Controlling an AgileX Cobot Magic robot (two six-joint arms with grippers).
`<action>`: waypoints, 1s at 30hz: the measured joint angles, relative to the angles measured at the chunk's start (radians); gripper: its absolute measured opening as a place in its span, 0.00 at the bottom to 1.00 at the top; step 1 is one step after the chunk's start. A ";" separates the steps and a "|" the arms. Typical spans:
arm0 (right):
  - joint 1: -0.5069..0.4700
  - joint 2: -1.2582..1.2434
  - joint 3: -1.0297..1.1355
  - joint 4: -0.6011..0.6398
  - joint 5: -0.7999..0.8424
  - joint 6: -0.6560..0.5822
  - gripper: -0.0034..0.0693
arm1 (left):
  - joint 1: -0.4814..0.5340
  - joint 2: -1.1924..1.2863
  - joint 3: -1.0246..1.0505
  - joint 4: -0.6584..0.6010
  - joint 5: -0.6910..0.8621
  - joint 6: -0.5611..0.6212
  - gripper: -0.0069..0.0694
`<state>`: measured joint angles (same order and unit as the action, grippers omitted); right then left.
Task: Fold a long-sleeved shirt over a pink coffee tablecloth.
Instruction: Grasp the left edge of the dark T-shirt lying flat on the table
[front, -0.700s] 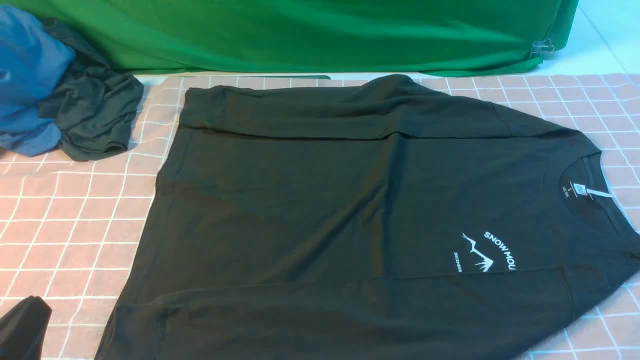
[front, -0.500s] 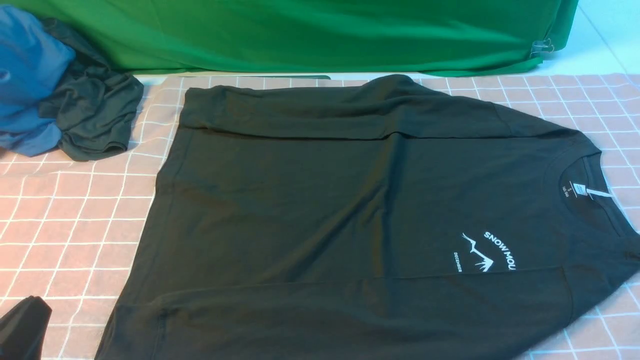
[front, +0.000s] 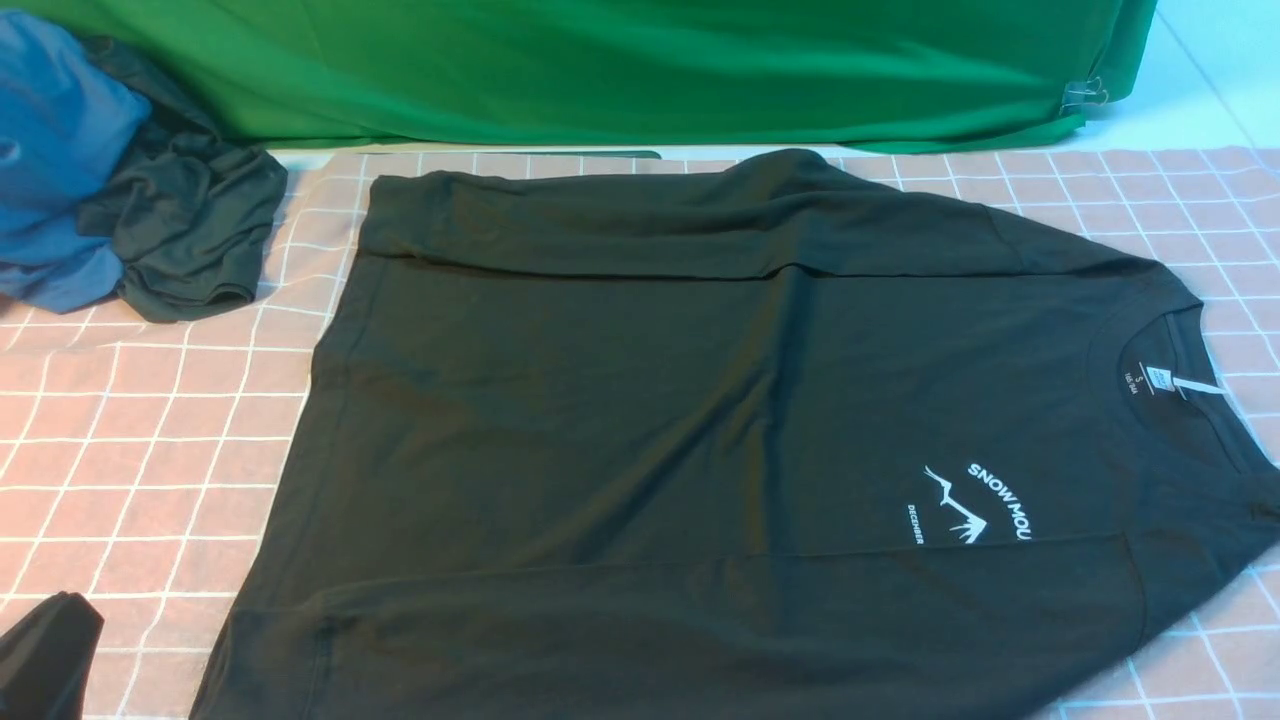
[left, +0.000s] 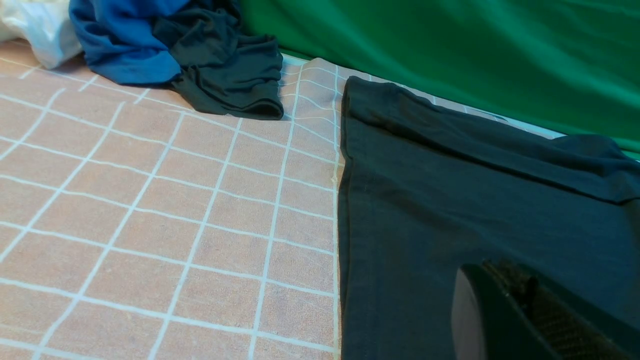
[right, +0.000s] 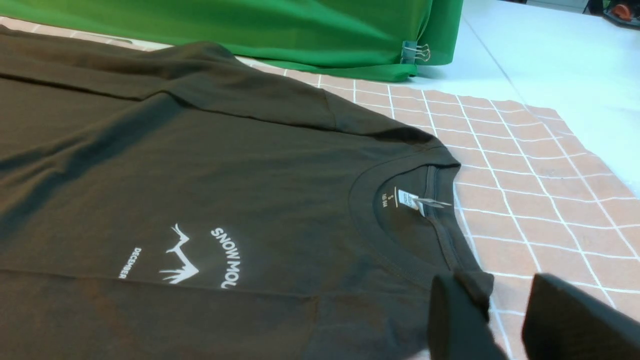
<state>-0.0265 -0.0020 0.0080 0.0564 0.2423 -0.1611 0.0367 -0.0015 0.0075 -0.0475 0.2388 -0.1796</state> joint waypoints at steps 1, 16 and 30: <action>0.000 0.000 0.000 0.000 0.000 0.000 0.39 | 0.000 0.000 0.000 0.000 0.000 0.000 0.11; 0.000 0.000 0.000 0.000 0.000 0.000 0.39 | 0.000 0.000 0.000 0.000 0.000 0.000 0.11; 0.000 0.000 0.000 0.004 -0.025 0.008 0.39 | 0.000 0.000 0.000 0.033 -0.037 0.000 0.11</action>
<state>-0.0265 -0.0020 0.0080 0.0600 0.2175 -0.1528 0.0367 -0.0015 0.0075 -0.0144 0.2013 -0.1796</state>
